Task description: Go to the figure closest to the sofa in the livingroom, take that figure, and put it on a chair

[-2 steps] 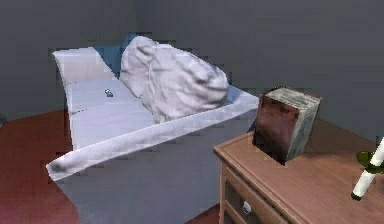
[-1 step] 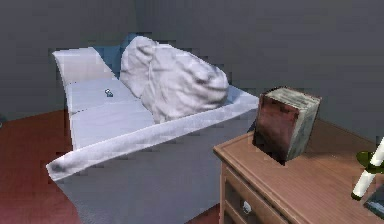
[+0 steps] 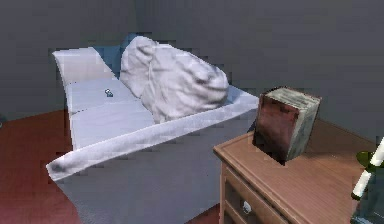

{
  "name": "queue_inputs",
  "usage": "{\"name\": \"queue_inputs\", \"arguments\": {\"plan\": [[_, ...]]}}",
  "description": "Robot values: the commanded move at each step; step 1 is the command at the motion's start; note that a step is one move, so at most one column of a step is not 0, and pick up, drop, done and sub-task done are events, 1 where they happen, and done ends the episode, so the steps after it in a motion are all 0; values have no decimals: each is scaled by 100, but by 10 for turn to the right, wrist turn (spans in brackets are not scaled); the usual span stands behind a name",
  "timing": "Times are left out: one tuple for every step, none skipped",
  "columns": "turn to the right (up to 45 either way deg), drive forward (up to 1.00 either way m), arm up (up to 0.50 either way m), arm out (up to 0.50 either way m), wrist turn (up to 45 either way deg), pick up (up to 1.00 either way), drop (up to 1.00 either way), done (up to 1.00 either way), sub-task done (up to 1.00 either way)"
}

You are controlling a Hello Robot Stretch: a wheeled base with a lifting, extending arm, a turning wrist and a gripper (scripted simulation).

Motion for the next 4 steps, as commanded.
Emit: {"name": "queue_inputs", "arguments": {"plan": [[0,0,0,-38,0,0,0,0,0],[450,0,0,0,0,0,0,0,0],[450,0,0,0,0,0,0,0,0],[450,0,0,0,0,0,0,0,0]]}}
